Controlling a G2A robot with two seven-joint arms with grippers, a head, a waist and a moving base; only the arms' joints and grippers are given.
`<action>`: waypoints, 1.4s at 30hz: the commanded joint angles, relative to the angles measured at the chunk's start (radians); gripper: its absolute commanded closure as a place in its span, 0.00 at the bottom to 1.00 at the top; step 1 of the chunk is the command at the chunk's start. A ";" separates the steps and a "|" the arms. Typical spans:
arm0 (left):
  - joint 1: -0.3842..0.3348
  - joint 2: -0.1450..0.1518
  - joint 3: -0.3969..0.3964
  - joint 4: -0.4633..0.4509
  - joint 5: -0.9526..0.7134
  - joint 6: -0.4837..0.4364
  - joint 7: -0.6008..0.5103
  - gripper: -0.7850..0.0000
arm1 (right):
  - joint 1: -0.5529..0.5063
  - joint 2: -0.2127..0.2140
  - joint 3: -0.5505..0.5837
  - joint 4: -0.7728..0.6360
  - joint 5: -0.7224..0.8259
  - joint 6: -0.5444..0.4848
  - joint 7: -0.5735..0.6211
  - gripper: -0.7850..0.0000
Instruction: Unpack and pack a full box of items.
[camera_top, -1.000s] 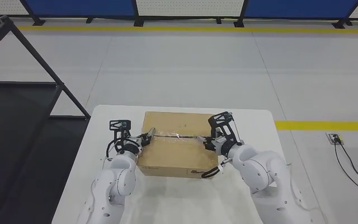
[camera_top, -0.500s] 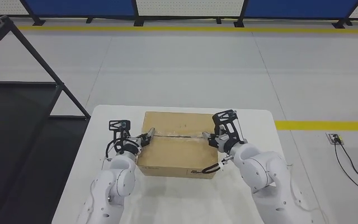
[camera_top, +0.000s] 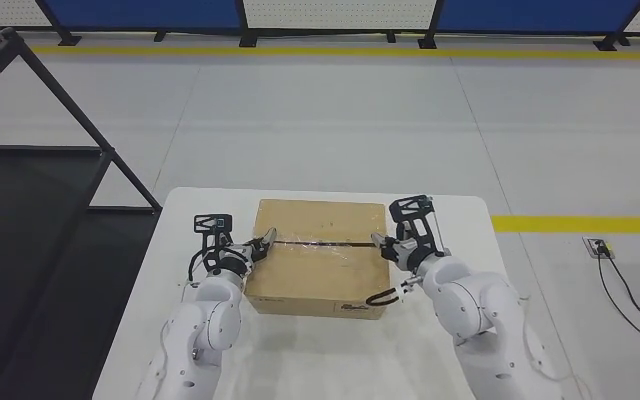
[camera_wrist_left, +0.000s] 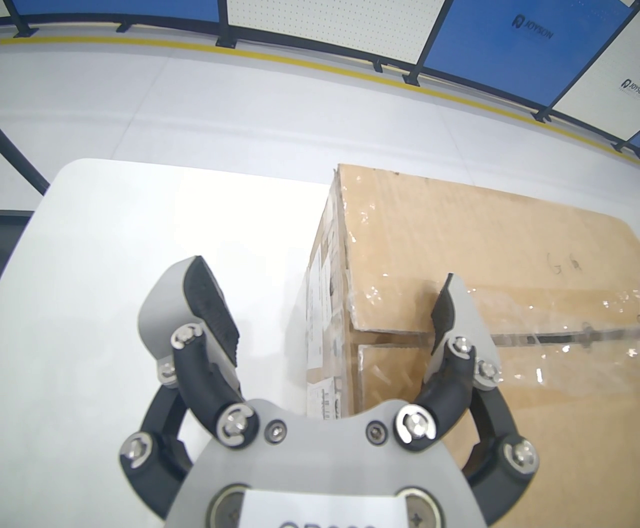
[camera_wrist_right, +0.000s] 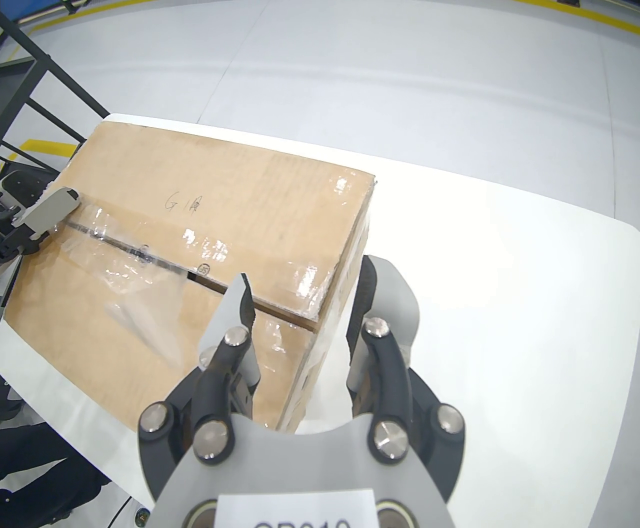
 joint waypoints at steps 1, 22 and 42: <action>0.000 0.000 0.000 0.000 -0.001 0.002 0.001 0.00 | 0.002 0.000 -0.002 0.002 -0.005 0.005 0.002 0.45; 0.019 -0.004 -0.004 -0.031 -0.034 0.002 0.031 0.00 | -0.233 0.016 -0.023 -0.300 0.137 -0.165 -0.098 0.01; 0.030 -0.001 -0.034 -0.038 -0.037 -0.007 0.031 0.00 | -0.149 -0.035 -0.328 -0.216 -0.512 0.280 -0.030 0.11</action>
